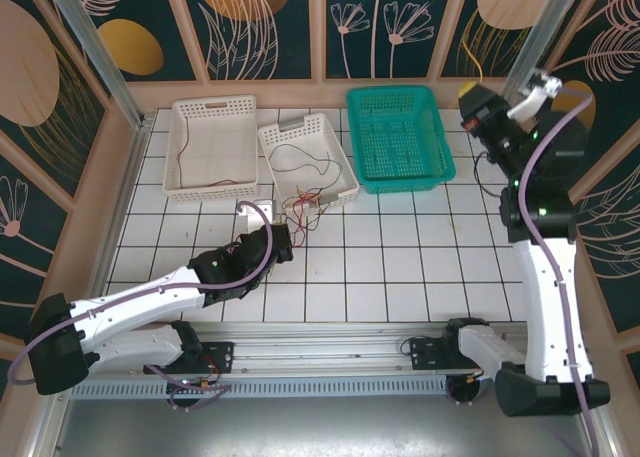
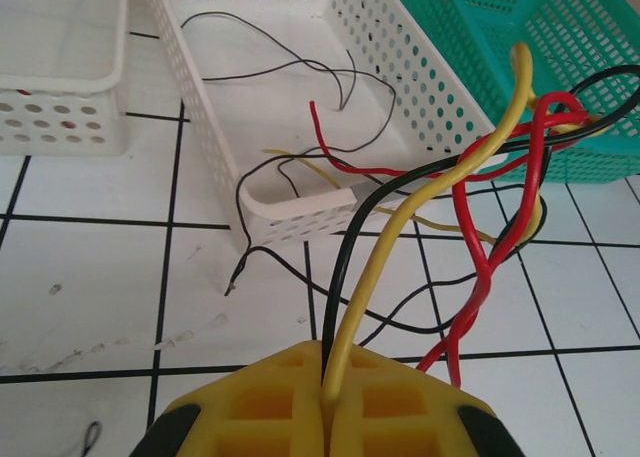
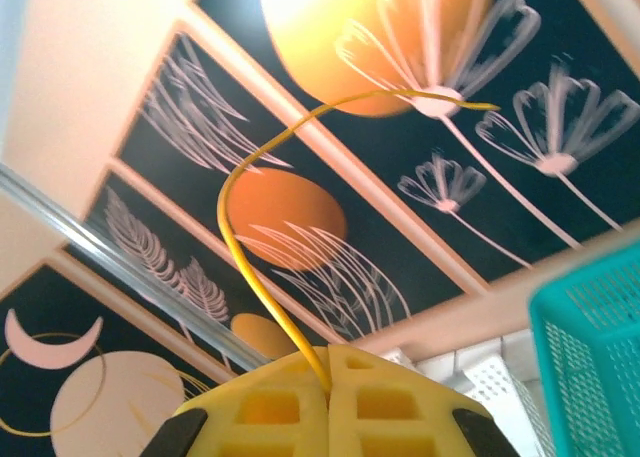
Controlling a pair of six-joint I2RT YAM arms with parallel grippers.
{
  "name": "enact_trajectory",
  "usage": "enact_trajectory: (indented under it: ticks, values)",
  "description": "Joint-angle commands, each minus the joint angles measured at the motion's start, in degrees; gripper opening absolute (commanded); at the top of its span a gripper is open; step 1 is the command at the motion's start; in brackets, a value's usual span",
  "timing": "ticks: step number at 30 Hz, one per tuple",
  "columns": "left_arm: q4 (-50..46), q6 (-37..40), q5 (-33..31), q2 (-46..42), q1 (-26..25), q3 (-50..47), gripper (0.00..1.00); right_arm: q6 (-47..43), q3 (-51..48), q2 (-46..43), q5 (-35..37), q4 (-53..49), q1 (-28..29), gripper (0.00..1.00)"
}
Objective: Untangle the cables
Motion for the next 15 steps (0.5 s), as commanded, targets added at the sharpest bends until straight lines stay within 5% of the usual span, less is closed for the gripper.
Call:
enact_trajectory:
  ticks: [1,15]
  values:
    - [3.8,-0.7,1.2,0.2,0.2,-1.2,0.0,-4.6,8.0,3.8,4.9,-2.0,2.4,0.0]
    - [6.6,-1.6,2.8,2.1,0.2,-2.8,0.0,-8.2,44.1,29.8,0.3,-10.6,4.2,0.0]
